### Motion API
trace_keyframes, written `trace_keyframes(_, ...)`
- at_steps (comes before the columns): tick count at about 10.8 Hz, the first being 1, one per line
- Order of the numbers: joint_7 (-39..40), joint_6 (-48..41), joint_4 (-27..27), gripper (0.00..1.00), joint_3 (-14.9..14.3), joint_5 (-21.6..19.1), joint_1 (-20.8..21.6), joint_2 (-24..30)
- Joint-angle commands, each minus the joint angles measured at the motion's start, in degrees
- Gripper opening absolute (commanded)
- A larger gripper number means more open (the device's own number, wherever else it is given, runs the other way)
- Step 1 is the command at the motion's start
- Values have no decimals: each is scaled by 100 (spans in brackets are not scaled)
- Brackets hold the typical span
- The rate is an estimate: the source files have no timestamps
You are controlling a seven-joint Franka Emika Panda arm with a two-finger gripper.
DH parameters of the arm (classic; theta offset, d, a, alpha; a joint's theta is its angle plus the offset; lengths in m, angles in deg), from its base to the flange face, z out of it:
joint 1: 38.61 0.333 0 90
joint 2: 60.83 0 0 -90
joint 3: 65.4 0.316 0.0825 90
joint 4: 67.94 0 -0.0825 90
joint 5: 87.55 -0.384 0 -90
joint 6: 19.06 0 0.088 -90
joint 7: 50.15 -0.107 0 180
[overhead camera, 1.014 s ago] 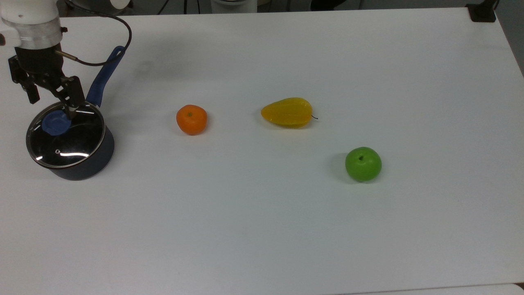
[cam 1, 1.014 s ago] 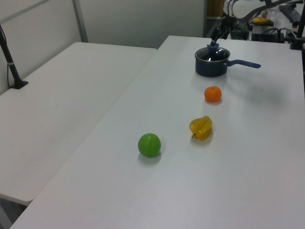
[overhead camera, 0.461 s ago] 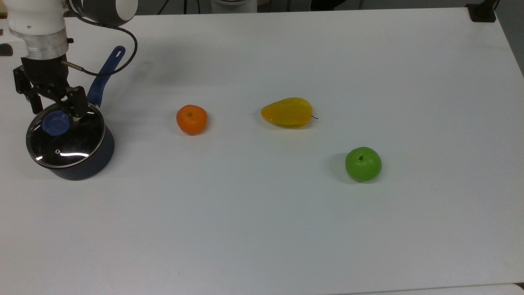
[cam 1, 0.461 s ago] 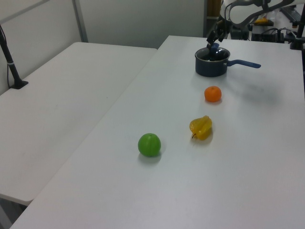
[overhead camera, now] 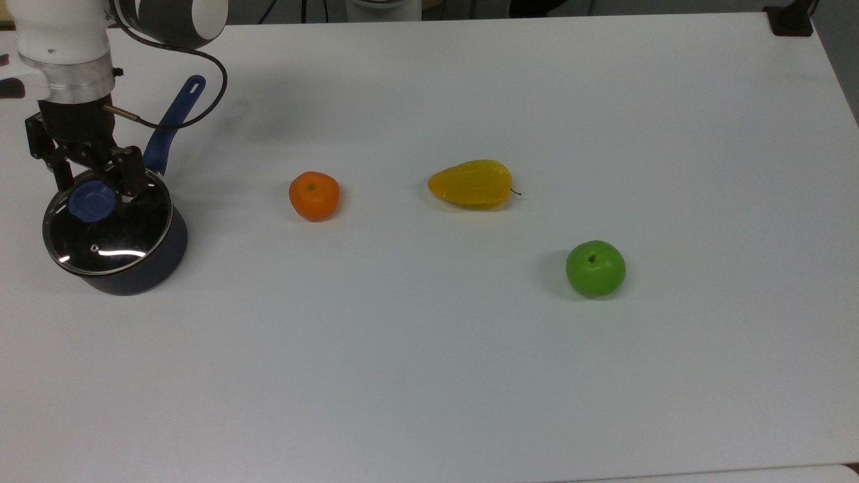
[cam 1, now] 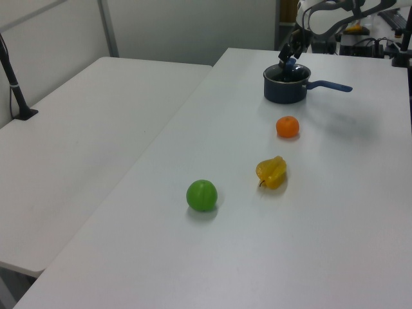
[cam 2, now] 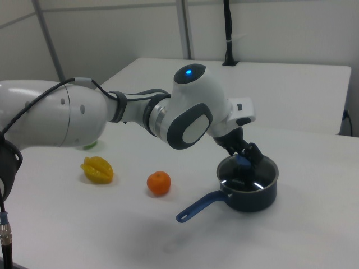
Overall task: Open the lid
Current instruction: 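Close the gripper on the blue knob of the glass lid, then lift the glass lid off the saucepan and carry it toward the orange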
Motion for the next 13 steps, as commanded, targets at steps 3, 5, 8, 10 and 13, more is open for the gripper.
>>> trace_keyframes(3,119,93,-13,77,-35,51,35,-12)
trace_keyframes(5,128,93,-22,64,-35,69,35,-3)
trace_keyframes(8,76,23,-22,49,-35,69,44,137)
trace_keyframes(10,58,-151,-22,48,-35,60,70,330)
trace_keyframes(13,-82,-451,-92,48,-35,78,508,725)
